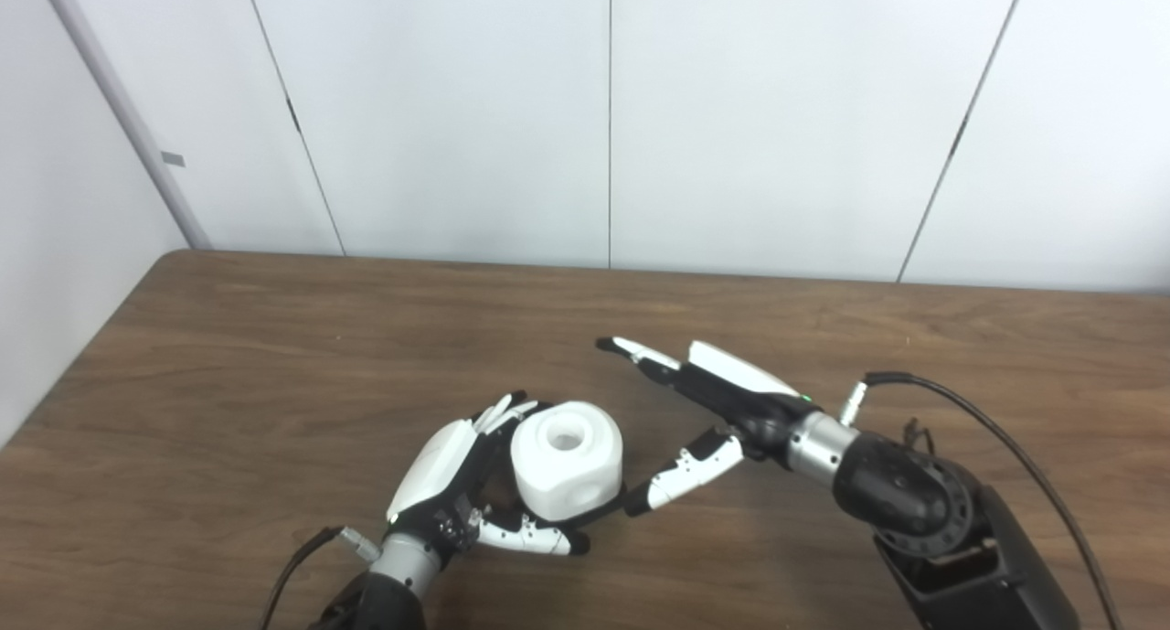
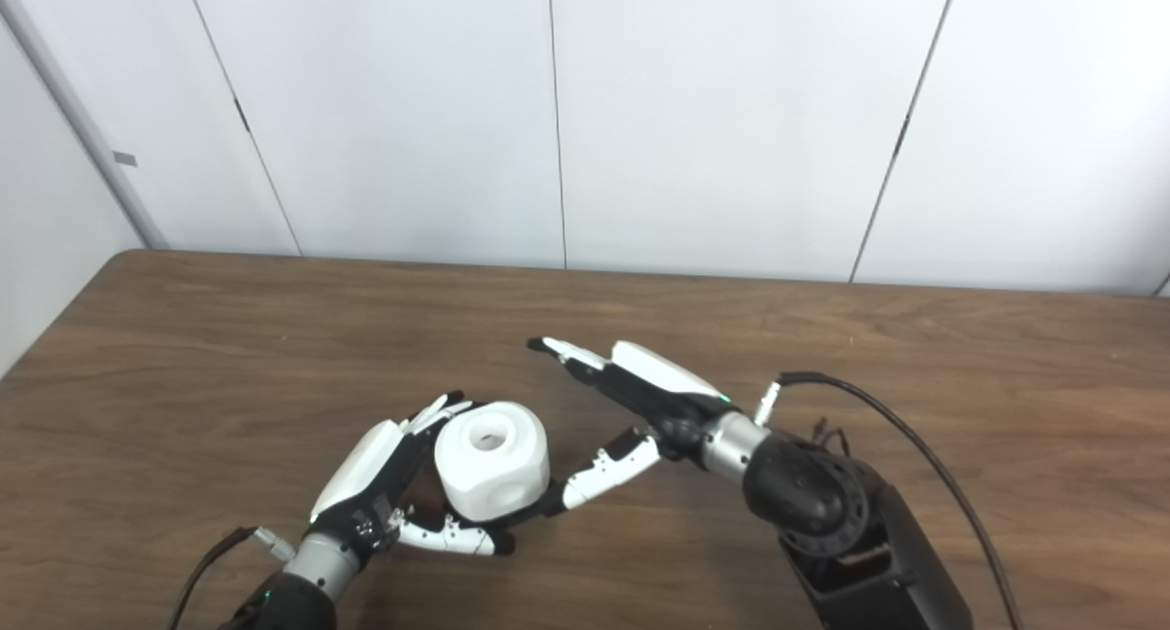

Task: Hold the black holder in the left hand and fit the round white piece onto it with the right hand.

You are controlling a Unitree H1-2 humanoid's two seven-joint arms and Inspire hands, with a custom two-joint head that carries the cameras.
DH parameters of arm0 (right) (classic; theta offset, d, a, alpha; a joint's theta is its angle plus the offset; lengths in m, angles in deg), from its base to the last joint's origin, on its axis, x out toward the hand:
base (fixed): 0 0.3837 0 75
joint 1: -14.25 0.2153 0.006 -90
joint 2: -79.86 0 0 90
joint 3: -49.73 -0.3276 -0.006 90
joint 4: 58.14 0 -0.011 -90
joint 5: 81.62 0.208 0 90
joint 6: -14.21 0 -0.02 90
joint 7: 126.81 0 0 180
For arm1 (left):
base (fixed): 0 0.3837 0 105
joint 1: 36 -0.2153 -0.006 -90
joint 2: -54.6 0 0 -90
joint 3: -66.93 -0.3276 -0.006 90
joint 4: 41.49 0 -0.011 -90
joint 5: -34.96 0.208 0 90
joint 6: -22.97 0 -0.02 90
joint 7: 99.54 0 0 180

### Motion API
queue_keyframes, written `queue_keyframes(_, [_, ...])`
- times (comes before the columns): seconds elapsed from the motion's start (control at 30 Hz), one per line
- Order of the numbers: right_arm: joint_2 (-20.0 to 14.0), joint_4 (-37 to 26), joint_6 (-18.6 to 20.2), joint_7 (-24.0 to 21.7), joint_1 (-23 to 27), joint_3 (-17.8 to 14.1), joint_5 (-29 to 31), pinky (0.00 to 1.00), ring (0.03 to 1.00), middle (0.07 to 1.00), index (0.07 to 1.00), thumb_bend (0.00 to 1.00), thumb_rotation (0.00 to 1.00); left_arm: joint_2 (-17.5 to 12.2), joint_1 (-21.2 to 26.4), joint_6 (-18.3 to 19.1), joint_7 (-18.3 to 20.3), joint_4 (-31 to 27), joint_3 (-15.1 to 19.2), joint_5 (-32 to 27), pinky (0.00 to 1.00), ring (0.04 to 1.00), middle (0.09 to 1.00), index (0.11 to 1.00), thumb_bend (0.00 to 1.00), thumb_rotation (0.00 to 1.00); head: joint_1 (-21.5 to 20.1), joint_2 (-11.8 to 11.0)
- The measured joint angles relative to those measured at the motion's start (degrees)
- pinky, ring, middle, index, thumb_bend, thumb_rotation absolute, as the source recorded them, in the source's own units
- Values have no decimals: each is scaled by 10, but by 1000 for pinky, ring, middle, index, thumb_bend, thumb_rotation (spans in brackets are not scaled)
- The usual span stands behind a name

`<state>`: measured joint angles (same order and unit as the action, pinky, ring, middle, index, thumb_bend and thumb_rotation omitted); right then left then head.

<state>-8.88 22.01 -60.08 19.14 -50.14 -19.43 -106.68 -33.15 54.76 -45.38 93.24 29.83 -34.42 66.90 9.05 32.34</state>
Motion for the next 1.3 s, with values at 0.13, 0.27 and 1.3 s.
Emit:
queue_keyframes(0.13, [-20, -6, 7, 3, -14, -31, 21, 1000, 1000, 1000, 1000, 1000, 469, -13, 5, 0, 11, 0, 3, -24, 1000, 1000, 1000, 959, 1000, 175, -7, -2])
queue_keyframes(0.27, [-53, -5, 6, 16, -38, -63, 34, 970, 1000, 1000, 1000, 1000, 513, -30, 7, -2, 22, 0, 11, -60, 1000, 1000, 1000, 997, 1000, 198, -15, -6])
queue_keyframes(1.3, [-43, 76, -190, 213, -221, -200, 155, 903, 982, 1000, 1000, 984, 521, -43, -39, -180, -13, 88, 123, -258, 1000, 1000, 1000, 1000, 1000, 533, -59, -50])
